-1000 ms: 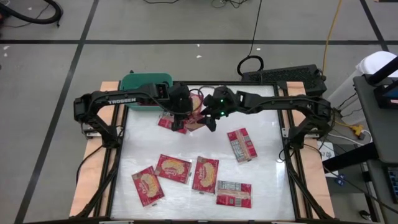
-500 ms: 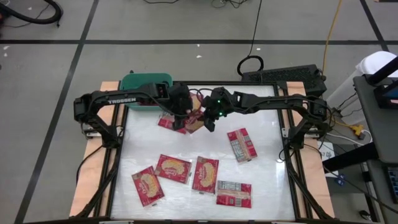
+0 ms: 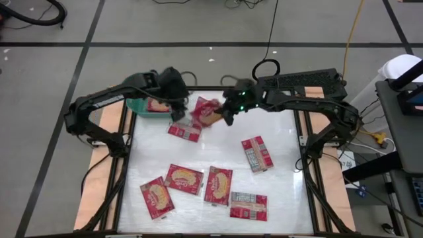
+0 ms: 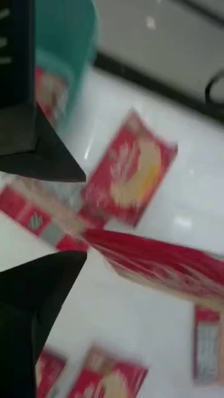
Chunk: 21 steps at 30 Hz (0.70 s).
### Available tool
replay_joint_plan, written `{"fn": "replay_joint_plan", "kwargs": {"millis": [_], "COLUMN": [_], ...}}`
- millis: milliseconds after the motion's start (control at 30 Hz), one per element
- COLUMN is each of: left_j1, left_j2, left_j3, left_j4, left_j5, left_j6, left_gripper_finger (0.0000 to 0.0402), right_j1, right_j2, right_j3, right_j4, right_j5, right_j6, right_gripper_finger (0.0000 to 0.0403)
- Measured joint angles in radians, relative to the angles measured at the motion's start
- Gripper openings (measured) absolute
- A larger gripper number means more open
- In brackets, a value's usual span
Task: Sort popcorn bags into baskets
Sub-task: Put the red popcorn bag into the green bin
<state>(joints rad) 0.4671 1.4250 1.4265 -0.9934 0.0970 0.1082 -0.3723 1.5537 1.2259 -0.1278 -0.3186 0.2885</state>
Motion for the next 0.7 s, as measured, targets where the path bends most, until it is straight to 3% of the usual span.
{"fn": "replay_joint_plan", "kwargs": {"millis": [133, 300, 467, 700], "left_j1": [0.057, 0.112, 0.149, 0.285], "left_j2": [-0.091, -0.211, -0.317, -0.361], "left_j3": [-0.001, -0.001, 0.0, 0.0], "left_j4": [0.044, 0.133, 0.195, 0.321], "left_j5": [-0.024, -0.031, -0.033, 0.321], "left_j6": [0.062, 0.153, 0.054, -0.192], "left_gripper_finger": [0.0208, 0.0205, 0.0194, 0.0211], "right_j1": [-0.035, -0.043, -0.043, -0.031], "right_j2": [-0.029, -0.015, 0.028, 0.066], "right_j3": [0.0, 0.001, 0.001, 0.001], "right_j4": [0.091, 0.367, 0.528, 0.679], "right_j5": [0.005, 0.016, 0.059, 0.056], "right_j6": [0.037, 0.076, 0.116, 0.119], "right_gripper_finger": [0.0015, 0.0012, 0.0012, 0.0013]}}
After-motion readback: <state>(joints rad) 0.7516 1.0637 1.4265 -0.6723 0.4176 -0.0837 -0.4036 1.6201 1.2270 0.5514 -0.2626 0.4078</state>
